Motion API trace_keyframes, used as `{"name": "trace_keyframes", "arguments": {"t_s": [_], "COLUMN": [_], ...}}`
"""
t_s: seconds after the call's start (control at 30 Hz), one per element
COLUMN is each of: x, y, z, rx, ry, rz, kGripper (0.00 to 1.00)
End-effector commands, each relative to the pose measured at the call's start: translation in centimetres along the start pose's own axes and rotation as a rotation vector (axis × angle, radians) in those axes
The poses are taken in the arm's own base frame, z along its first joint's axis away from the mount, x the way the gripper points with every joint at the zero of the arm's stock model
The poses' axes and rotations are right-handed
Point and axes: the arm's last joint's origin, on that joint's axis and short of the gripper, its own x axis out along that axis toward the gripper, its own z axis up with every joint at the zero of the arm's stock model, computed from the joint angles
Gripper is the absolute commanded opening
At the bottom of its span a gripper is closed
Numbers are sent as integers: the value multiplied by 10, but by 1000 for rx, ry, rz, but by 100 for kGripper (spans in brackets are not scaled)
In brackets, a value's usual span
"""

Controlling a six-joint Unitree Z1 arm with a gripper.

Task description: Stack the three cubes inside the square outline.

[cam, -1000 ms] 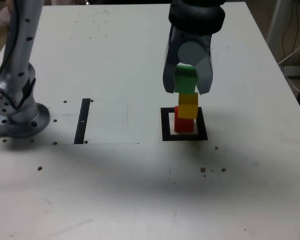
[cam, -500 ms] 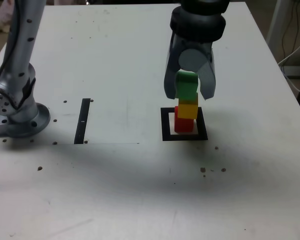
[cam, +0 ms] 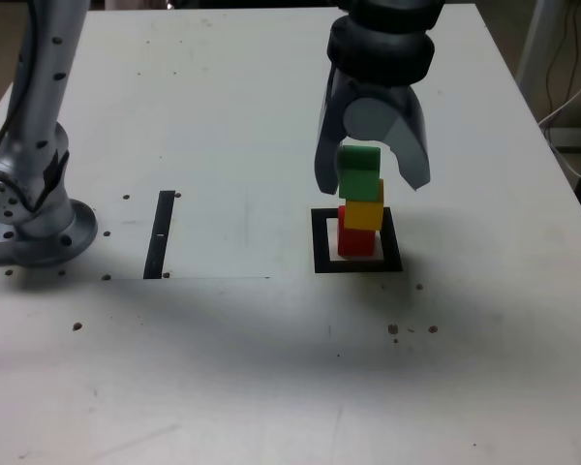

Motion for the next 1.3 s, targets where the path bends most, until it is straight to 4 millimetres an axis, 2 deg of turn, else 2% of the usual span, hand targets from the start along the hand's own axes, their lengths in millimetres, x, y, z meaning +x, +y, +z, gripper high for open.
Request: {"name": "trace_keyframes", "arguments": {"t_s": [0.0, 0.3, 0.63, 0.93, 1.27], "x": [-6, -21, -18, 10, 45], "y": [1, 8, 18, 17, 13], "z": [-6, -42, -91, -127, -151], "rx": [-7, -64, -132, -164, -182], "ry": [-15, -41, -12, 10, 54], "rz": [10, 57, 62, 60, 43], "kGripper": [99, 99, 99, 99, 99]}}
